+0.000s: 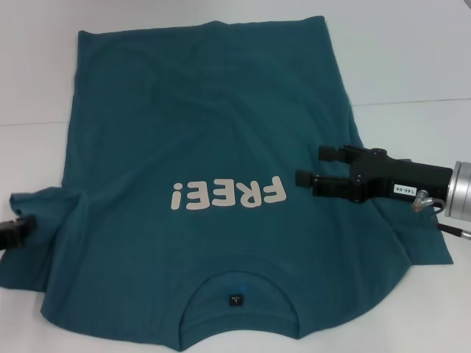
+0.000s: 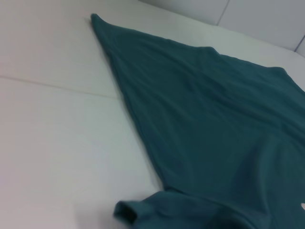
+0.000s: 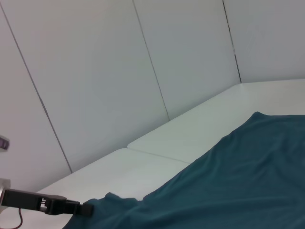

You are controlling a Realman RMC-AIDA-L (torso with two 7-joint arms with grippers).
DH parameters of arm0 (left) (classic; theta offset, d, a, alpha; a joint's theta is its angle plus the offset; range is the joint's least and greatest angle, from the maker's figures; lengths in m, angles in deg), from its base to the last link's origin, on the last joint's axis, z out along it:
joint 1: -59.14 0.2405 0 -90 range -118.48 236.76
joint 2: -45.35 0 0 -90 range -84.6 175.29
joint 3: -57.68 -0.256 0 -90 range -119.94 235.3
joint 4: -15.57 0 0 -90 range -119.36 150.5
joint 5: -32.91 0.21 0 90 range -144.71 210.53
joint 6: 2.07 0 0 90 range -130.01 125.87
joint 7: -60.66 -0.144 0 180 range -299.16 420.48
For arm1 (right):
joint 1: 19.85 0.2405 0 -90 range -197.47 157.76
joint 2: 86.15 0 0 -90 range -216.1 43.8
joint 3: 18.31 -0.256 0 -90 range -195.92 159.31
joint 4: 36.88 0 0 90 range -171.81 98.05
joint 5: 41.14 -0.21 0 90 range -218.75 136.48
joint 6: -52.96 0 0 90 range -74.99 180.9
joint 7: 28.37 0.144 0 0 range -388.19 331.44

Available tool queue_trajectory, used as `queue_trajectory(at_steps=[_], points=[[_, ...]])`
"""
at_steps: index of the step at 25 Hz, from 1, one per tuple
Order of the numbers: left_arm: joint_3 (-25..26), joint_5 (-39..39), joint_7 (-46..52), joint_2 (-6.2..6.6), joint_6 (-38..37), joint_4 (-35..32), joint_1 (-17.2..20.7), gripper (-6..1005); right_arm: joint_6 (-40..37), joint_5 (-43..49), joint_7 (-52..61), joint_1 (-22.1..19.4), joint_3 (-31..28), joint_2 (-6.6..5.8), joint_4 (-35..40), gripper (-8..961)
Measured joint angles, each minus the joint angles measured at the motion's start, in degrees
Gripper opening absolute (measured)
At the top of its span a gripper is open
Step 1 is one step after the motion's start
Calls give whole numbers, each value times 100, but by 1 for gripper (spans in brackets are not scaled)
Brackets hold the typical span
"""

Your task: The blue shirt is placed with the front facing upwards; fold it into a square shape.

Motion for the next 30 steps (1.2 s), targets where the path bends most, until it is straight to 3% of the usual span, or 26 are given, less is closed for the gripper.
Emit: queue_trajectory(at_steps=[13, 30], points=[[34, 529, 394, 153, 12, -533, -22, 2, 17, -159, -46, 21, 31, 9, -174, 941], [-6, 553, 411, 219, 33, -718, -294, 2, 32, -167, -48, 22, 32, 9, -180, 941]])
